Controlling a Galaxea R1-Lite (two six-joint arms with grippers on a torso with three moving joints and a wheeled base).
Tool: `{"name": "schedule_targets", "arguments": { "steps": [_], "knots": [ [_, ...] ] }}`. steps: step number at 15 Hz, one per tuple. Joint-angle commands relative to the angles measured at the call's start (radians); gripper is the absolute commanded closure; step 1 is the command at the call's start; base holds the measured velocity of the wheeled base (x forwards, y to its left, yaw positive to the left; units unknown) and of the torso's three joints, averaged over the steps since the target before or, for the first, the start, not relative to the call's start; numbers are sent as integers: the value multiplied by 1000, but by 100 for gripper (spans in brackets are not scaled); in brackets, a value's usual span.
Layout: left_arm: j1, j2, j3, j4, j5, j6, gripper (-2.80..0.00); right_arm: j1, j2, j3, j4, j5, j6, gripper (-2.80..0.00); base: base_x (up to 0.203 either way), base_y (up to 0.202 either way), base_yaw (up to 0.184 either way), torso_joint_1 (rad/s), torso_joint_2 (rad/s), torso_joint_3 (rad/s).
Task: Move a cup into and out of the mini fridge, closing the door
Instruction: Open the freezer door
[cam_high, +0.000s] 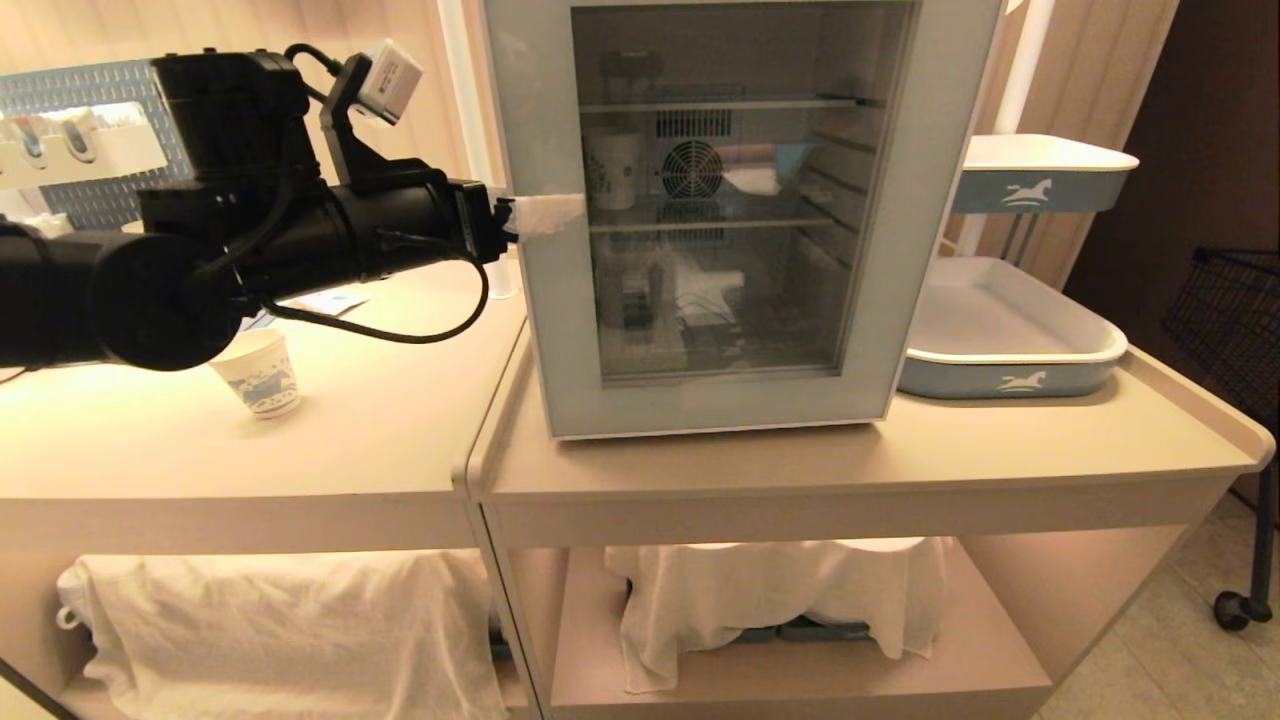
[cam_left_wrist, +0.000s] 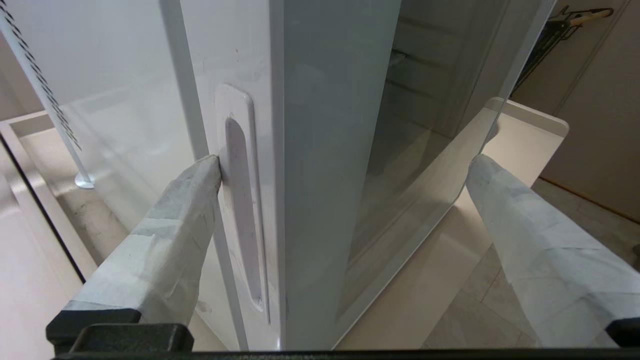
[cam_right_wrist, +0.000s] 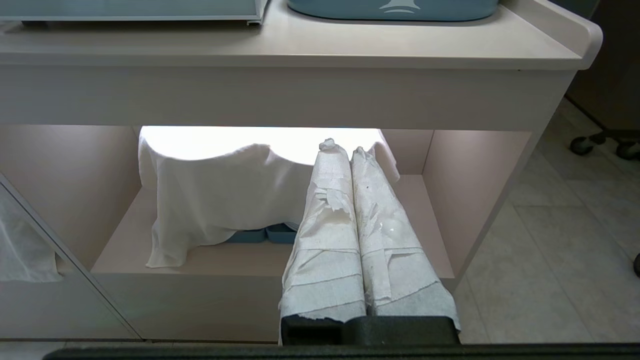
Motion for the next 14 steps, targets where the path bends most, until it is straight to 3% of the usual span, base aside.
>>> {"name": "schedule_targets", "arguments": {
  "steps": [1, 14],
  "knots": [
    [-7, -26, 27, 8, 10, -2, -280, 0, 1, 0, 0, 0, -2, 0, 0, 0, 0, 0, 0, 0],
    [-14, -72, 83, -1, 49, 9, -280, 0, 0, 0, 0, 0, -2, 0, 0, 0, 0, 0, 0, 0]
  ]
}}
